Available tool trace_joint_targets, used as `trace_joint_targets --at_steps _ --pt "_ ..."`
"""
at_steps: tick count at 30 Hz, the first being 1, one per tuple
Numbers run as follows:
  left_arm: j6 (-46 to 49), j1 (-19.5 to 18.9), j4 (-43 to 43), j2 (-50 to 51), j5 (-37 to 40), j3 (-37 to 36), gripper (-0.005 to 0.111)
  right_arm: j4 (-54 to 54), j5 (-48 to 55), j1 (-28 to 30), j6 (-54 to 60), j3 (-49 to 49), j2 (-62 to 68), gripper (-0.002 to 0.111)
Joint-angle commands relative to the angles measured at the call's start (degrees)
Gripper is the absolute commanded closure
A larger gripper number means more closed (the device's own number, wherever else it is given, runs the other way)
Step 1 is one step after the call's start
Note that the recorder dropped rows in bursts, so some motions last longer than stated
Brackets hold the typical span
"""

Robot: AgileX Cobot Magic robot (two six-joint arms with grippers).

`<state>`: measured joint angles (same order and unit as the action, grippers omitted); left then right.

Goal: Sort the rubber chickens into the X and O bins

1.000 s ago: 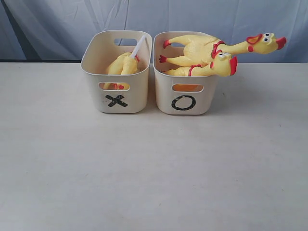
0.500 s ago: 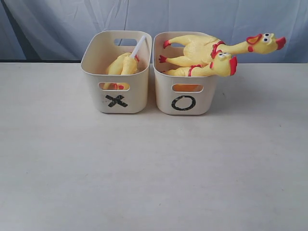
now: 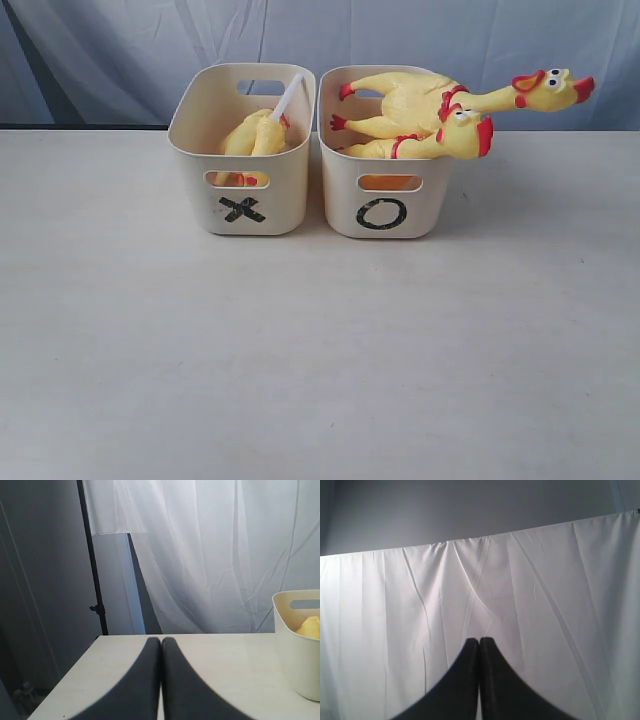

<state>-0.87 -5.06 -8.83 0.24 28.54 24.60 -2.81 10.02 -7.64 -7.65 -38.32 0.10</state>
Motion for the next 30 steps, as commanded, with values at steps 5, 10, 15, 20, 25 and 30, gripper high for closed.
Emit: trace_joint_targets --at_steps 5,10,15,20,25,30 --pt "-0.1 0.0 -0.2 -0.2 -0.4 -0.4 0.107 -0.2 1.0 0.3 0.1 0.3 -0.1 0.109" --pt "-0.1 0.0 -0.2 -0.2 -0.4 -0.4 0.107 0.0 1.0 0.3 0.1 0.3 -0.1 0.109" --pt "-0.1 0.0 3.8 -0.2 -1.7 -0.4 0.107 2.0 1.1 0.3 0.1 0.5 -0.1 0.109" --pt "-0.1 0.0 11.8 -0.2 -15.6 -2.2 0.107 1.9 -11.5 0.3 0.1 6.2 -0.1 0.109" --pt "-0.1 0.0 11.6 -0.2 -39.2 -6.2 0.107 1.9 -21.4 0.3 0.1 13.8 -0.1 0.109" --pt "-0.1 0.0 4.1 -0.2 -46.7 -9.7 0.107 0.6 -21.3 0.3 0.1 22.2 -0.1 0.109"
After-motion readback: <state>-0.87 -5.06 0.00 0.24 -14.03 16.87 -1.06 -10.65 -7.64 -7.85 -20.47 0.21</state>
